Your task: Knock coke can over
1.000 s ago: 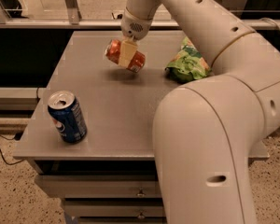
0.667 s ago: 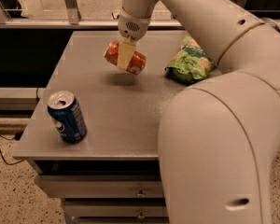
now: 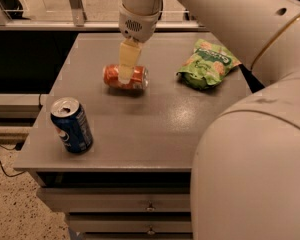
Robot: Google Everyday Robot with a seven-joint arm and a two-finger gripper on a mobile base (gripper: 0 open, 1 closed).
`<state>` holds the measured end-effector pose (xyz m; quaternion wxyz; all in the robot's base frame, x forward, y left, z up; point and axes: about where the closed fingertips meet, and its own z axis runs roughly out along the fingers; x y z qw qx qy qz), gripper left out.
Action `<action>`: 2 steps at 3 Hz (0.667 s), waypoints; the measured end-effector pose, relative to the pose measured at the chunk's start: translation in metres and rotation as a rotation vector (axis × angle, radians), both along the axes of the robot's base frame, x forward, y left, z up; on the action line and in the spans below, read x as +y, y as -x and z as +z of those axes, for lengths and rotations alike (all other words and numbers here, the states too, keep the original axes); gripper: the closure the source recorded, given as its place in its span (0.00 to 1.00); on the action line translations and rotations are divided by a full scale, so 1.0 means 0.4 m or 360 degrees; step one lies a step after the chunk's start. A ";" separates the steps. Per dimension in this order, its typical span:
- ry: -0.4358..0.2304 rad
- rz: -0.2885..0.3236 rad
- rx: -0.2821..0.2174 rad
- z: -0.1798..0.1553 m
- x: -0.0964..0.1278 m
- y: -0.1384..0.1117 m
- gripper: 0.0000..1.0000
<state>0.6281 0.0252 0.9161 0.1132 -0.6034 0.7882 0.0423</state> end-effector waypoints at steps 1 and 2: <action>-0.0011 -0.0092 -0.0030 0.027 -0.024 0.052 0.00; -0.0087 -0.0190 -0.0118 0.071 -0.083 0.095 0.00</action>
Offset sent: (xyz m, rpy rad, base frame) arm -0.0563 -0.0787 0.0587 0.1403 -0.1741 -0.2237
